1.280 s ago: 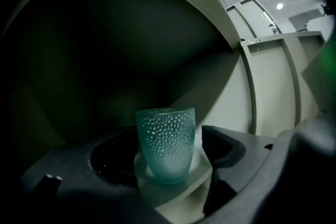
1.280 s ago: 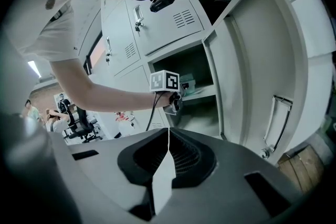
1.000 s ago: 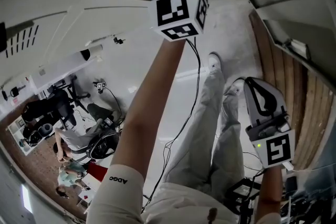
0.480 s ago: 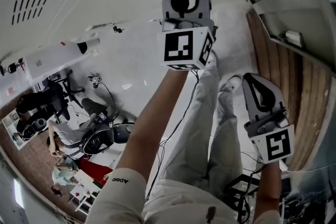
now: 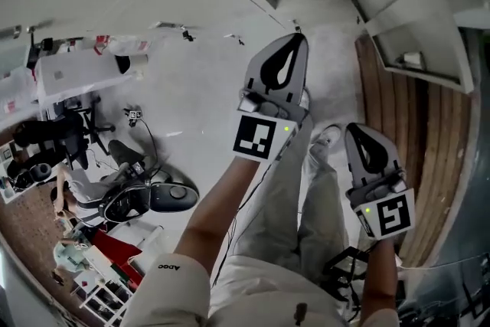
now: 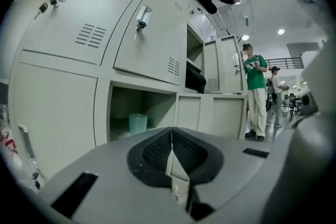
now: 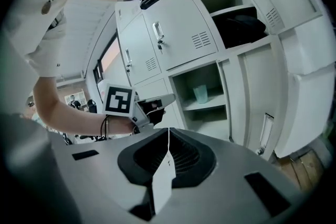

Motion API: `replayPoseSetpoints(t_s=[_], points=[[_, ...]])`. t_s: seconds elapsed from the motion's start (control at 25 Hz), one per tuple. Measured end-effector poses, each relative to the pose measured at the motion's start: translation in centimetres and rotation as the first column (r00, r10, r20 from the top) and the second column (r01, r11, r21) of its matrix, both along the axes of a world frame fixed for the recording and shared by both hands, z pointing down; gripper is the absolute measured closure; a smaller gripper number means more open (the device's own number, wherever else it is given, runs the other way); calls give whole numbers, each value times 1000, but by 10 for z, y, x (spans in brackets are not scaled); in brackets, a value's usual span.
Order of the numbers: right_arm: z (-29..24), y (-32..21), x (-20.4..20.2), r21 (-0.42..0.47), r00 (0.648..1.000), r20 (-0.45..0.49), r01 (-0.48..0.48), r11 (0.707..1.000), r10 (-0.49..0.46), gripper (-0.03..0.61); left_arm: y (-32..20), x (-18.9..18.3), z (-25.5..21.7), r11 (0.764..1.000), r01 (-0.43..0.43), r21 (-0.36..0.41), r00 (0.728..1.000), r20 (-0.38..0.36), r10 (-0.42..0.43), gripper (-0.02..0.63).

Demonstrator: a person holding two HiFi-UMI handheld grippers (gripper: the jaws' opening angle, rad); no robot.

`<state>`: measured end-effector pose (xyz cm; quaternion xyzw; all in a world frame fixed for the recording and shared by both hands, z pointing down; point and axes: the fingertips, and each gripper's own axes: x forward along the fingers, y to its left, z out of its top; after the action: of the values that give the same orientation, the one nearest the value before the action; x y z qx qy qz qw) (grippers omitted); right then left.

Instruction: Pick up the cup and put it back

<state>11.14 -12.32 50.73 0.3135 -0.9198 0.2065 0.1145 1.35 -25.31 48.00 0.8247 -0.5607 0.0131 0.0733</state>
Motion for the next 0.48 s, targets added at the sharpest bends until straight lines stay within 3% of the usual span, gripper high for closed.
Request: replayPoseSetpoints(t_s=[0.12,0.28,0.48], points=[[-17,8,4,-5,1000,14,-10,1000,10,552,27,-6,-17,1000,22,-19,1000,5,-22,604],[-54,19,15,-6,999,33,-36,999,36,552,55,-16,-52,997,44,-67,996,-71,-49,606],[-108,35,32,-11,996,48,-70,998,70,552,98,3,-109,995,-1,-96,994,-113,-10,604]])
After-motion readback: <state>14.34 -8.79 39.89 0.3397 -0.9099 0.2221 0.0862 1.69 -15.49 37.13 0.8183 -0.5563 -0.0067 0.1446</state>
